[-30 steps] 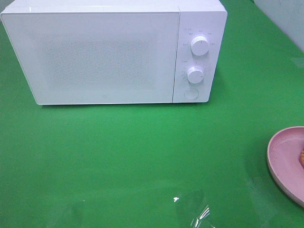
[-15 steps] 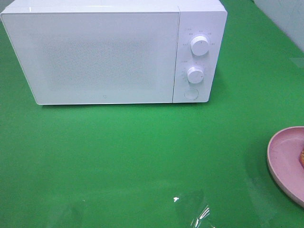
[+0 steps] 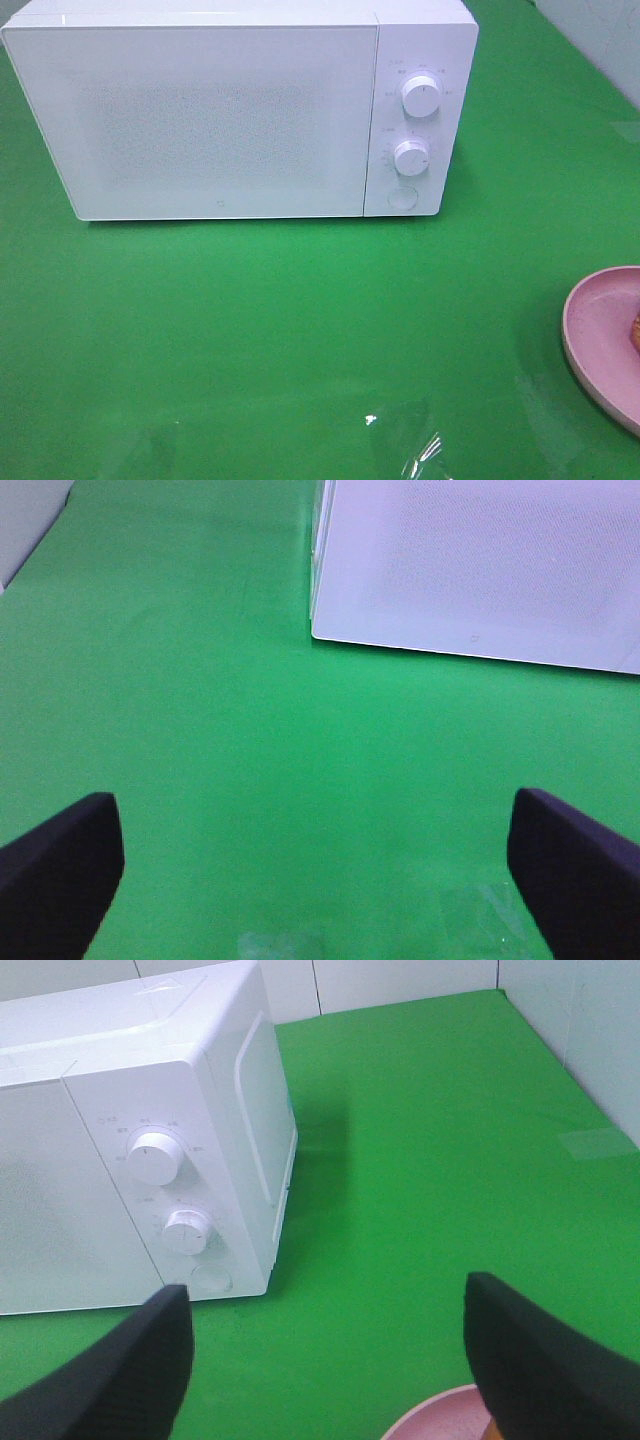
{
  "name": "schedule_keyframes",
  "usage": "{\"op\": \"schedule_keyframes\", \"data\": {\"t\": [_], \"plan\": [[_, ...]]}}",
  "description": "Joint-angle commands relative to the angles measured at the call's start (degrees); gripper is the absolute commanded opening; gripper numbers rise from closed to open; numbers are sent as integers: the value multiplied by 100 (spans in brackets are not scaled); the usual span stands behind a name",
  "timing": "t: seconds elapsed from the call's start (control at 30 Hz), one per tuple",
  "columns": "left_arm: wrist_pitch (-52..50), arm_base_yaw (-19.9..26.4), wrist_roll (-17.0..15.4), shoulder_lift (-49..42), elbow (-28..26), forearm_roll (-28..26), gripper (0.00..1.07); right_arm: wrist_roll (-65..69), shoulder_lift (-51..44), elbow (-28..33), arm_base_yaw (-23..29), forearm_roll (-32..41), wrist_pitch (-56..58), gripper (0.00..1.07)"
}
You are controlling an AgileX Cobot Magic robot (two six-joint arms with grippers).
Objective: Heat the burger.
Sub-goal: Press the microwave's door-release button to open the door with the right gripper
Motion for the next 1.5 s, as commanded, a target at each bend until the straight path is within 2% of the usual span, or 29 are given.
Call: {"op": "schedule_keyframes", "data": {"t": [0.03,0.17,0.2,0.57,0.6,0.63,0.67,0.73,0.77,0.8,0.83,1.03,1.1,1.2,1.27,1.37,1.5], "plan": [[-40,17,-46,-92,0,-17,96,-57,372,80,6,-275,-556,72],[-40,17,-46,-92,0,-17,96,-57,728,149,6,-355,-1020,71],[-40,17,-46,-92,0,-17,96,-57,1077,189,6,-355,-1490,70],[-40,17,-46,-92,0,-17,96,-275,2298,189,6,-292,-2676,69],[-40,17,-46,-92,0,-17,96,-544,2469,189,6,6,-2848,69],[-40,17,-46,-92,0,-17,96,-544,2469,189,6,6,-2848,69],[-40,17,-46,-92,0,-17,96,-934,2607,189,6,453,-3008,69],[-40,17,-46,-92,0,-17,96,-1215,2676,189,6,693,-3077,69],[-40,17,-46,-92,0,-17,96,-1753,2830,189,6,1278,-3243,69],[-40,17,-46,-92,0,-17,96,-1753,2830,189,6,1278,-3243,69],[-40,17,-46,-92,0,-17,96,-2246,2968,201,6,1650,-3449,69],[-40,17,-46,-92,0,-17,96,-2418,3197,229,6,1885,-3890,69],[-40,17,-46,-92,0,-17,96,-2412,3243,229,86,1902,-3925,69],[-40,17,-46,-86,0,-23,96,-2487,3295,281,539,1919,-4263,69],[-40,17,-46,-86,0,-23,96,-2510,3295,327,665,1960,-4452,69],[-40,17,-46,-86,0,-23,96,-2664,3295,453,1129,2349,-5013,69],[-40,17,-46,-86,0,-23,96,-2997,3295,458,1398,2744,-5111,69]]}}
